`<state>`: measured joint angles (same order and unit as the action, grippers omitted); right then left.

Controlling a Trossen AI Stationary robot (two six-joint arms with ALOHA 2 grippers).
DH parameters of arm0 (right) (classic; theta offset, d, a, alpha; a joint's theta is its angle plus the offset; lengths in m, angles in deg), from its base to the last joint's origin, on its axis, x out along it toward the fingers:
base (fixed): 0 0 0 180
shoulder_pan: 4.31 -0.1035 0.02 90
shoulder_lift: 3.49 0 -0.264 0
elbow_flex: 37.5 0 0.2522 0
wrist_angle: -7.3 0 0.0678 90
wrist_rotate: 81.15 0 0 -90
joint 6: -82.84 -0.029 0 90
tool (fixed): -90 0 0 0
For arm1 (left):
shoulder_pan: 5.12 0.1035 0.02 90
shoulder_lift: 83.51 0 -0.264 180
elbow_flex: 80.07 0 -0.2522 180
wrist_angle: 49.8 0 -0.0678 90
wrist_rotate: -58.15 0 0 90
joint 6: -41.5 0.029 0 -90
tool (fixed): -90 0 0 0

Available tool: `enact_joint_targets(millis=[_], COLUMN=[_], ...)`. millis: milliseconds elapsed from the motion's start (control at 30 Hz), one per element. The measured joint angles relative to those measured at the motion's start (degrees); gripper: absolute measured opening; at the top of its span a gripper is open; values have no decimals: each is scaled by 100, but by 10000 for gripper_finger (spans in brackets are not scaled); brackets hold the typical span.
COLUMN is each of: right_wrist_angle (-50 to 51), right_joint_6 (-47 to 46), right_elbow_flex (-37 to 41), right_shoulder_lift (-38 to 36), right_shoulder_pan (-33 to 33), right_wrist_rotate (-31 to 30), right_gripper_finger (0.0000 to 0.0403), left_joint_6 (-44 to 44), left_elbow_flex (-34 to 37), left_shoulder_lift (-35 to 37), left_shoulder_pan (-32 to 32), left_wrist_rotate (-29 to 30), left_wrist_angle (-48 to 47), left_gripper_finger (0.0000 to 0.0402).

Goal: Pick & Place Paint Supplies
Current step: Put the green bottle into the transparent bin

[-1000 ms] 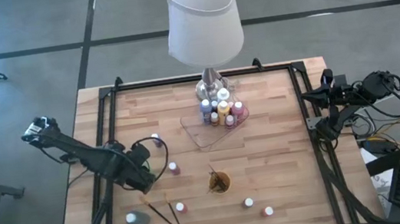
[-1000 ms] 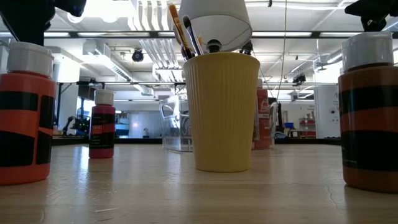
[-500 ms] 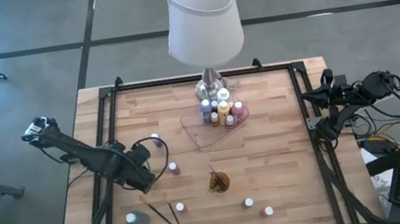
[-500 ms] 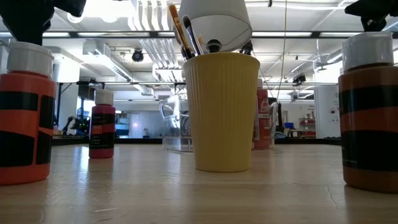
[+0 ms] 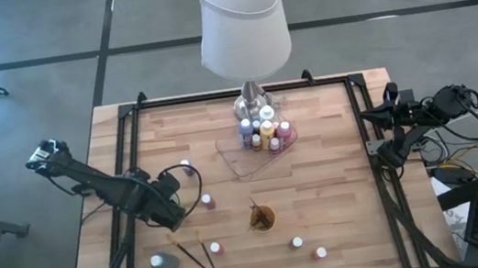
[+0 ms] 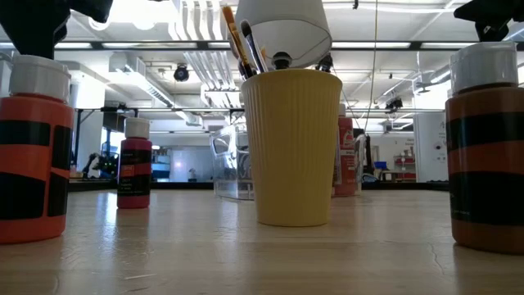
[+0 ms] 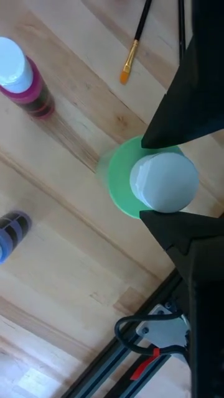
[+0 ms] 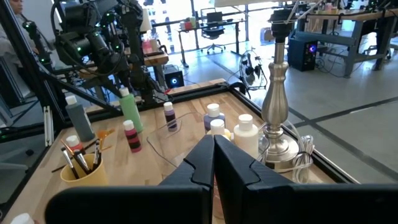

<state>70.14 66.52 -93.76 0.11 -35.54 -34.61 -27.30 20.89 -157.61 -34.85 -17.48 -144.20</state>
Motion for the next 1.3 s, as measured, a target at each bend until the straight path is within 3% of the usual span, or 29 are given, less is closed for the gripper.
enact_joint_targets(millis=[533, 1000, 1300], right_wrist_angle=[0, 0, 0], right_joint_6=[0, 0, 2], right_elbow_flex=[0, 0, 0], right_shoulder_lift=[-1, 0, 0], right_shoulder_pan=[0, 0, 0], right_wrist_rotate=[1, 0, 0], right_gripper_finger=[8, 8, 8], left_joint_6=[80, 170, 421], left_elbow_flex=[-11, -31, -498], left_shoulder_lift=[11, 11, 2], left_shoulder_pan=[2, 2, 2], left_wrist_rotate=[-96, -111, -32], left_wrist_angle=[2, -42, -186], left_gripper_finger=[128, 130, 131])
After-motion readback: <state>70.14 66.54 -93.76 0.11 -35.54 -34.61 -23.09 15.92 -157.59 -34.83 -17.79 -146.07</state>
